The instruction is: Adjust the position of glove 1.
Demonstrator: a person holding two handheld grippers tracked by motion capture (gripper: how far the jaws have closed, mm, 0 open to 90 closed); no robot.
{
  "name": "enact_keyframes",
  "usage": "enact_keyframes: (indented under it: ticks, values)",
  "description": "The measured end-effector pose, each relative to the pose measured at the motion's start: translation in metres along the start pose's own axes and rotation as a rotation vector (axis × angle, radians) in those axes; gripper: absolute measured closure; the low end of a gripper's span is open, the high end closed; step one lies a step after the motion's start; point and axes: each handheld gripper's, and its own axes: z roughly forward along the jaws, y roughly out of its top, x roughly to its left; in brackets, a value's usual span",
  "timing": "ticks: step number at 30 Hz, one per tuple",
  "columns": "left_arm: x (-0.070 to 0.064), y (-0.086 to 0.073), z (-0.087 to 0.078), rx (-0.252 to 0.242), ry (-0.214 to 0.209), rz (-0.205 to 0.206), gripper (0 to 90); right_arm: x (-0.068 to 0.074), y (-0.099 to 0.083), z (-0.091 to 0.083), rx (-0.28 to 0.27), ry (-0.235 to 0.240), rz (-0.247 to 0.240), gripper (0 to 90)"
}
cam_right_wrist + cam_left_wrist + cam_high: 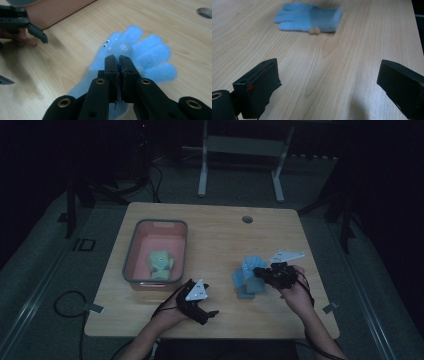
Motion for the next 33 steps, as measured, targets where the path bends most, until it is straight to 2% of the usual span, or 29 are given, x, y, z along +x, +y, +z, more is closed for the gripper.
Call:
enact_keyframes:
  ticks: [8, 14, 19, 25, 31, 32, 33]
  values:
    - [0.001, 0.0, 0.0, 0.001, 0.002, -0.001, 3.9, 0.003, -0.009, 0.025, 0.045, 0.048, 0.005, 85.3]
    - [0.001, 0.0, 0.001, 0.007, 0.003, -0.005, 3.9, 0.0, -0.015, 0.047, 0.101, 0.054, -0.003, 85.0]
    - [0.001, 0.0, 0.001, 0.007, 0.005, -0.002, 3.9, -0.004, -0.021, 0.058, 0.126, 0.045, 0.024, 84.5]
    - [0.001, 0.001, 0.001, 0.01, 0.008, -0.005, 3.9, -0.004, -0.025, 0.062, 0.134, 0.041, 0.022, 81.4]
    - [-0.002, 0.004, 0.001, 0.023, 0.017, -0.013, 4.0, -0.003, -0.022, 0.049, 0.094, 0.042, 0.015, 68.1]
    - [-0.002, 0.005, 0.001, 0.022, 0.016, -0.007, 4.3, -0.004, -0.022, 0.046, 0.087, 0.039, 0.023, 63.3]
    - [-0.002, 0.005, 0.001, 0.022, 0.016, -0.007, 4.3, -0.004, -0.022, 0.046, 0.087, 0.039, 0.023, 63.3]
